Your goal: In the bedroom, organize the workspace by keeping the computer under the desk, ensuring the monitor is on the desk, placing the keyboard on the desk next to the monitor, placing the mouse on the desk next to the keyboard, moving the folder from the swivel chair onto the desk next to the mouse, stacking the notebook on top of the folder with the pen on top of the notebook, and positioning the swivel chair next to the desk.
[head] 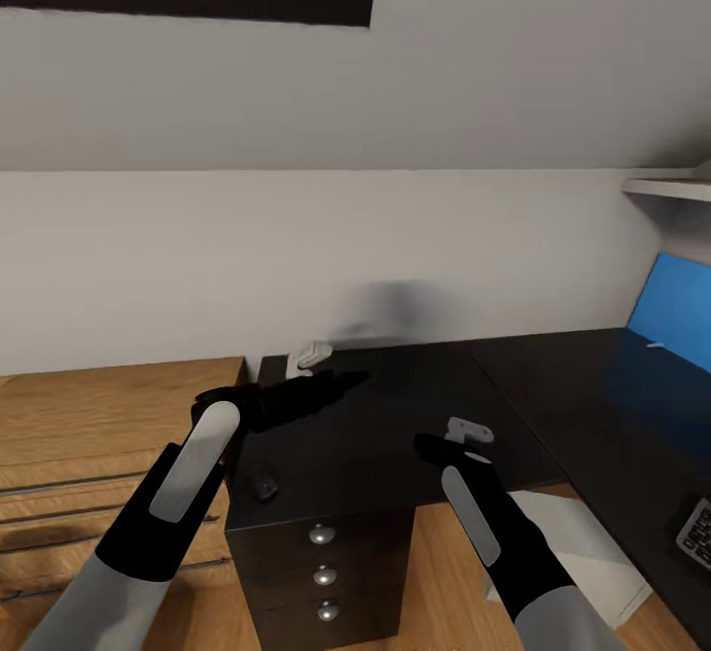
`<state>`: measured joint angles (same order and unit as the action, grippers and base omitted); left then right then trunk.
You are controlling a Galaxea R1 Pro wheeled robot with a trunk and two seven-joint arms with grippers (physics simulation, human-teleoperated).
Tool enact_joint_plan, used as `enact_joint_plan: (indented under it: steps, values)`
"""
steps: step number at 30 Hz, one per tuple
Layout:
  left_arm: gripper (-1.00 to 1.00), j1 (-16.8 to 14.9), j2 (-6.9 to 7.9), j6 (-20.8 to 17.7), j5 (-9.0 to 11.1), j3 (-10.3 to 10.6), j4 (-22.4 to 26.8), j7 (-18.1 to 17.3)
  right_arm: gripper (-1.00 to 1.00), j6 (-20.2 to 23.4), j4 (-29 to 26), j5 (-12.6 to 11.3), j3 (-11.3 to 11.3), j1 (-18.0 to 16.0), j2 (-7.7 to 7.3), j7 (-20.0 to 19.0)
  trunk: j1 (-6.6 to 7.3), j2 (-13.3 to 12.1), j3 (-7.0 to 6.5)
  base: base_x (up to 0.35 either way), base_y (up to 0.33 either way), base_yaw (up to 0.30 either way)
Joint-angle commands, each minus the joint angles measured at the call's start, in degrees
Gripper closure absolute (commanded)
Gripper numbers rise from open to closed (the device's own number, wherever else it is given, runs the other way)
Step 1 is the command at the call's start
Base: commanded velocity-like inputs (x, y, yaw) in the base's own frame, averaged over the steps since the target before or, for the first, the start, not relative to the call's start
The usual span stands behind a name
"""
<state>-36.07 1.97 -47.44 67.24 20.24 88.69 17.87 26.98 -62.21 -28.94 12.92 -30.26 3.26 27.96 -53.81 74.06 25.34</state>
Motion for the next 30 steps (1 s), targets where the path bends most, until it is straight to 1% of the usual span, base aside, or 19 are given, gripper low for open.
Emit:
enact_joint_plan:
  steps: [1,6,9,13,21,24,30]
  values:
    - [-1.0,-0.05,0.05,-0.02,0.61,0.09,0.08,0.58,-1.0,0.09,-0.03,-0.5,-0.3,-0.06,-0.01,0.51,0.0,0.04,0.07,0.0,0.0,-0.261]
    - [-1.0,-0.05,0.05,-0.02,0.61,0.11,0.08,0.58,-1.0,0.09,-0.02,-0.5,-1.29,-0.06,-0.01,0.51,0.0,0.04,0.07,0.025,0.016,-0.261]
    - [-1.0,-0.05,0.05,-0.02,0.64,0.13,0.08,0.58,-1.0,0.09,-0.02,-0.5,-1.5,-0.06,-0.01,0.51,0.0,0.04,0.07,0.167,0.121,-0.264]
    - [-1.0,-0.05,0.03,-0.07,0.69,0.19,-0.28,0.57,-1.0,0.09,-0.02,-0.5,-2.33,-0.06,-0.01,0.51,0.0,0.04,0.07,0.146,0.107,-0.268]
    - [-1.0,-0.03,-0.03,-0.11,0.68,0.46,-1.12,0.58,-1.0,0.09,-0.02,-0.46,-2.61,-0.06,-0.01,0.51,0.0,0.04,0.07,0.017,0.012,-0.262]
    - [-1.0,-0.05,-0.04,-0.11,0.63,0.49,-1.14,0.58,-1.0,0.09,-0.02,-0.3,-2.52,-0.06,-0.01,0.51,0.0,0.04,0.08,0.001,0.001,-0.112]
    - [-1.0,-0.05,-0.04,-0.08,0.61,0.46,-1.15,0.58,-1.0,0.09,-0.09,-0.23,-2.47,-0.06,-0.01,0.51,0.0,0.04,0.09,0.0,0.0,-0.017]
